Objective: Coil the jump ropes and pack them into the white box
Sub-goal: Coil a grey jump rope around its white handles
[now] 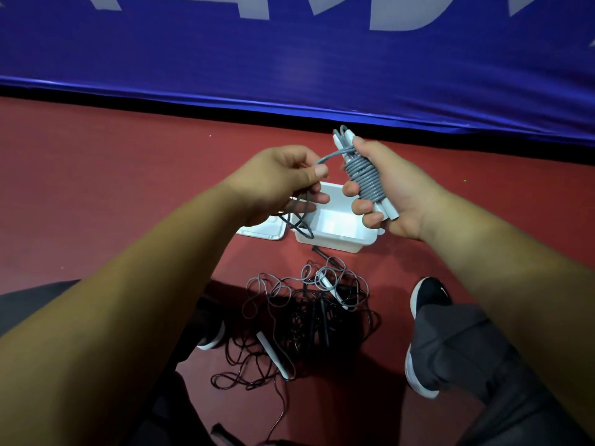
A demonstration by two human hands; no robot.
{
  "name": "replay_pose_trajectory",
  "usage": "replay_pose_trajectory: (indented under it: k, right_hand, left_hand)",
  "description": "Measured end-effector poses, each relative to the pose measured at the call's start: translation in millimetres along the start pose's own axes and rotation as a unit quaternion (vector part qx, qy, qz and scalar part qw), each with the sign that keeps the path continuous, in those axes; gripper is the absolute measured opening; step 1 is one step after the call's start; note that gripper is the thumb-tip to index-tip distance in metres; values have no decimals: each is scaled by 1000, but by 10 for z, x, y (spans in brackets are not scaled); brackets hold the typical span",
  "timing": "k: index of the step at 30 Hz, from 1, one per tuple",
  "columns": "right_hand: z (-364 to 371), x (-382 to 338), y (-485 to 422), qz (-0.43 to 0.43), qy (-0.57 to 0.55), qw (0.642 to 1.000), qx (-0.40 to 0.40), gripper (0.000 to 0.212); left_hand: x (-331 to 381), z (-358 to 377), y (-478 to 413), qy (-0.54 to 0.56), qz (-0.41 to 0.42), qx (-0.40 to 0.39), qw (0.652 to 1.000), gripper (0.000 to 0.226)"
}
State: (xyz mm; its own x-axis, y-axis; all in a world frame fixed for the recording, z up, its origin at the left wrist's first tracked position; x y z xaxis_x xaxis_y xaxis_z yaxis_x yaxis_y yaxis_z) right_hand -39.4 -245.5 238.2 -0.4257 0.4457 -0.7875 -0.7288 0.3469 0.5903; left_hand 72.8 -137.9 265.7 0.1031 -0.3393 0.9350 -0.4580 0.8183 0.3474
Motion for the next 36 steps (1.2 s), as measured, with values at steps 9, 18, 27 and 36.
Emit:
replay_pose_trajectory:
  k: [9, 18, 27, 36]
  right_hand:
    - [-15, -50, 23, 4, -51, 999, 0, 37]
    - [48, -52, 71, 6, -21, 999, -40, 34]
    - [170, -157, 196, -4, 3, 993, -117, 44]
    - [518, 312, 584, 134, 162, 906, -368, 43]
  left_hand:
    - [141, -55, -60, 78, 55, 19, 995, 28]
    - [147, -164, -85, -282, 107, 26, 953, 14]
    - [97, -133, -49, -383, 109, 22, 917, 35]
    - [245, -111, 20, -481, 171, -8, 860, 12]
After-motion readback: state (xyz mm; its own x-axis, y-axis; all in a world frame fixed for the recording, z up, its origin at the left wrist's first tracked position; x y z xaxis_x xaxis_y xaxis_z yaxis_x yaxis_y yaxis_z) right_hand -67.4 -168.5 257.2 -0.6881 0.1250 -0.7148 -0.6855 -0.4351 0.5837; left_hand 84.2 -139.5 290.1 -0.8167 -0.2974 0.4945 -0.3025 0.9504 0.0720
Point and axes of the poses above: each hand's wrist, its own y-axis away from the middle knuckle, its own z-axis out of the palm, x = y × z, the point moved 10 cm from there along -y, towards the middle knuckle, and after that the axes turned 1 degree about x, right-handed, at the moved point
